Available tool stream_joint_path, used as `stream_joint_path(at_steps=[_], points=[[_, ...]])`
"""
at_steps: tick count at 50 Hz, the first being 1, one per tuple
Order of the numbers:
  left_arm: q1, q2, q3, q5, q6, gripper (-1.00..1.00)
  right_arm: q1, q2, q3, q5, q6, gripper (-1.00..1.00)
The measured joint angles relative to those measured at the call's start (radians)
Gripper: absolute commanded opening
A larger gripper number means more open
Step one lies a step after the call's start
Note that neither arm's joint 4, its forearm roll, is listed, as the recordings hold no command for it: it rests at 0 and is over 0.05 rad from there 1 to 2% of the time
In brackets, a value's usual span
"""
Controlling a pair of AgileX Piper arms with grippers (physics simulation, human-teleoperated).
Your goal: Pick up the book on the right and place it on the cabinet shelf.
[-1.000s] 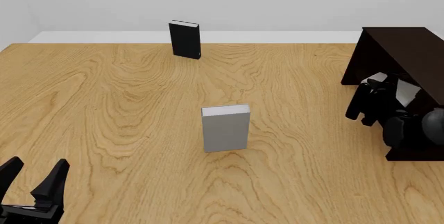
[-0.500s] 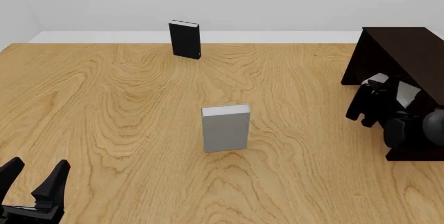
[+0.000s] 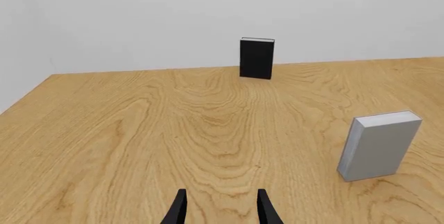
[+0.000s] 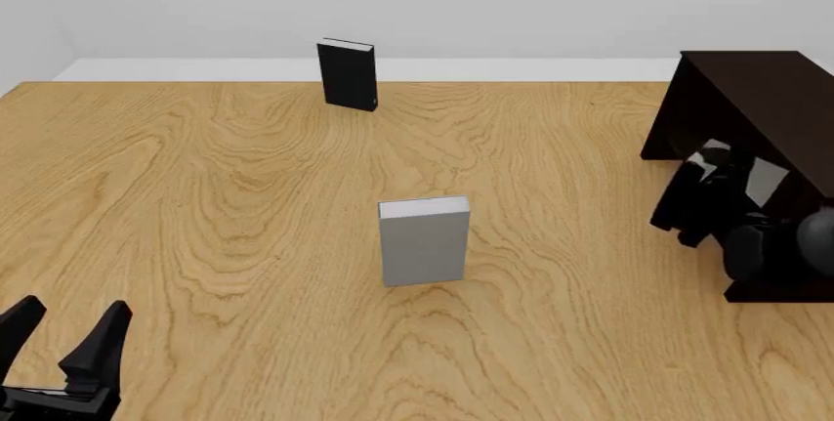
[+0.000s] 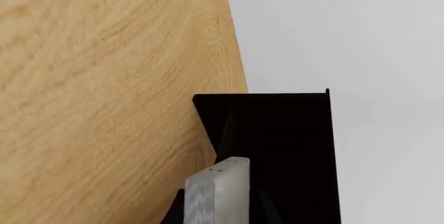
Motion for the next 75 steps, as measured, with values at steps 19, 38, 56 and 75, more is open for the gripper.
stream_joint_path(at_steps=[19, 38, 56, 75], points=[[-0.002, 0.004, 0.0, -0.009, -0.002, 1.0, 0.006, -0.007, 0.017, 0.045, 0.028, 1.0], [-0.003, 0.001, 0.0, -0.007, -0.003, 1.0, 0.038, -0.005, 0.015, 0.057, 0.041, 1.0], [-0.002, -0.011, 0.0, 0.007, -0.003, 1.0, 0.075, 0.009, -0.001, 0.065, 0.05, 1.0], [-0.001, -0.017, 0.0, 0.011, -0.004, 1.0, 0.115, -0.004, -0.044, 0.107, 0.057, 1.0]])
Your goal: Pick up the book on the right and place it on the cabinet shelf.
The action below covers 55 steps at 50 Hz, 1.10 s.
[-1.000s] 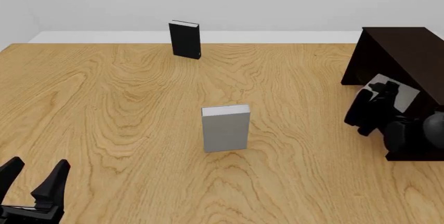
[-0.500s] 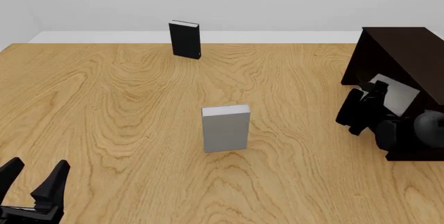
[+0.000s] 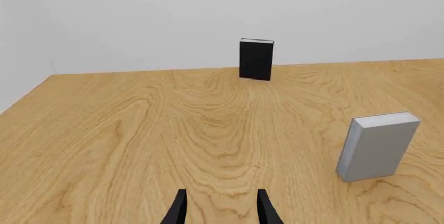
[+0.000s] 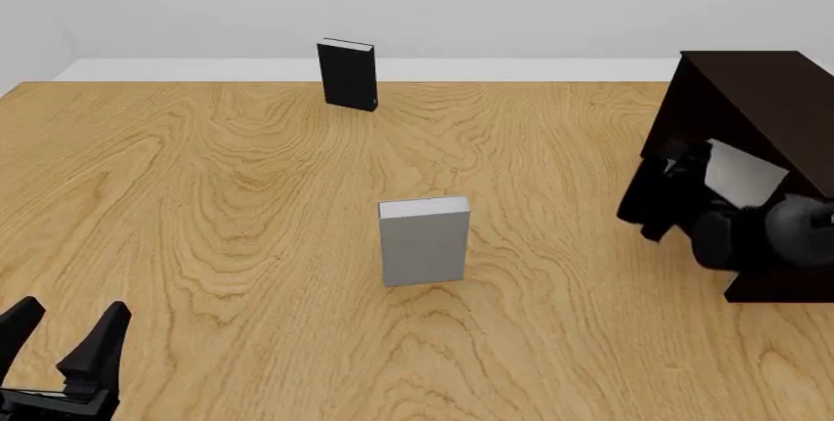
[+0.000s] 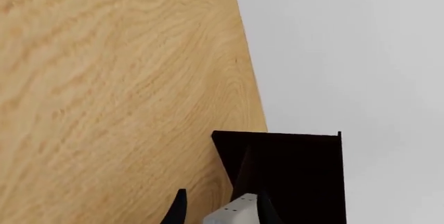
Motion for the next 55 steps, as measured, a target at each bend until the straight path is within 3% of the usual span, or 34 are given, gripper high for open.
stream_joint_path(at_steps=[55], points=[[0.01, -0.011, 0.0, 0.014, -0.001, 1.0, -0.009, 0.053, -0.166, 0.112, -0.007, 1.0]])
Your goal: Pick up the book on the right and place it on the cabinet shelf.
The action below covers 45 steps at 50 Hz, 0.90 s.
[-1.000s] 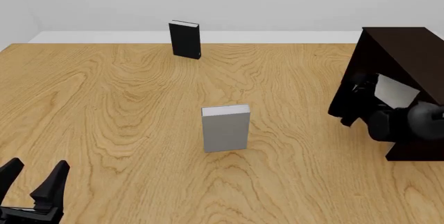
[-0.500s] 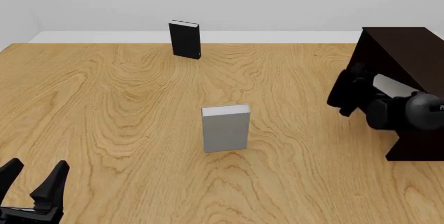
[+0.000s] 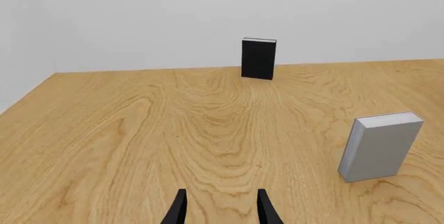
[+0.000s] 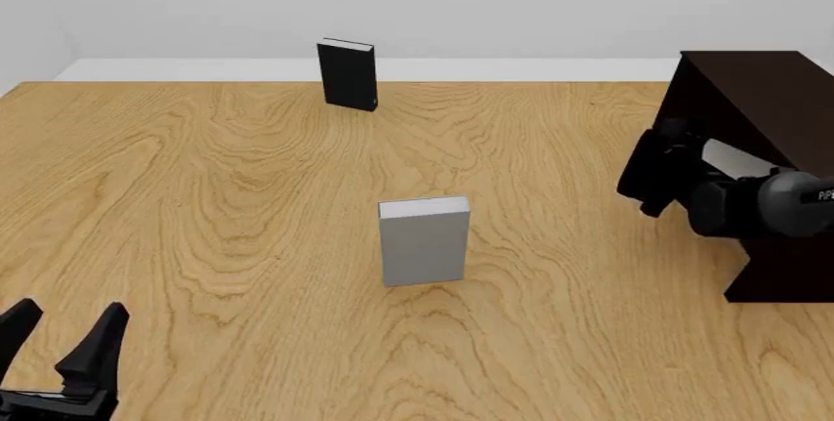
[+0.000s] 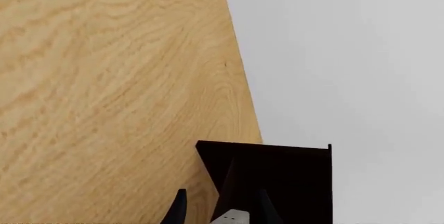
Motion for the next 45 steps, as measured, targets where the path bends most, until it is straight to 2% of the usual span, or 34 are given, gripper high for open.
stream_joint_path(at_steps=[45], points=[[-0.005, -0.009, 0.0, 0.012, -0.001, 1.0, -0.048, -0.017, 0.045, -0.031, 0.003, 1.0]])
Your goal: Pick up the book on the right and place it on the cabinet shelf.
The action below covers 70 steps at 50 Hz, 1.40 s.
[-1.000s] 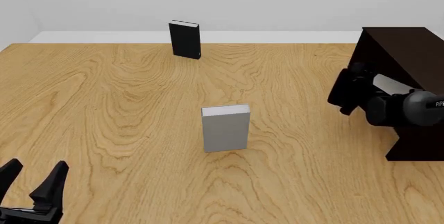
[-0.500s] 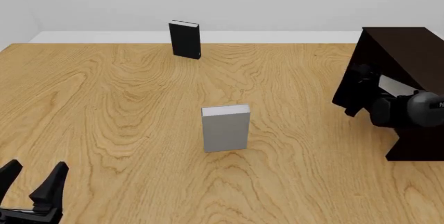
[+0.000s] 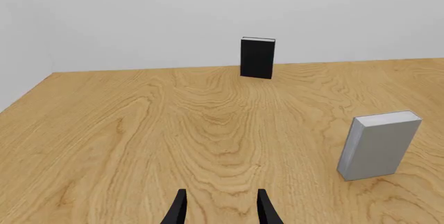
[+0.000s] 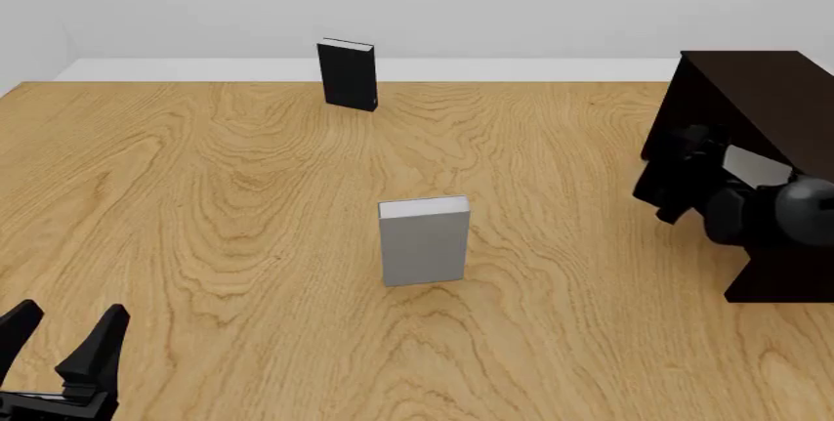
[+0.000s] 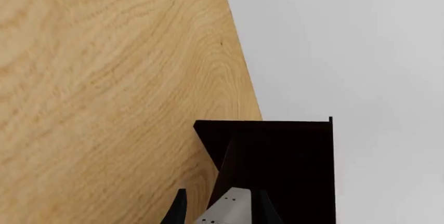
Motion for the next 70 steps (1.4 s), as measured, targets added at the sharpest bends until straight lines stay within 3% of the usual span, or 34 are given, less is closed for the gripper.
stream_joint_path(at_steps=[70], points=[[-0.013, 0.018, 0.0, -0.018, 0.001, 1.0, -0.07, -0.085, 0.147, -0.088, 0.015, 1.0]])
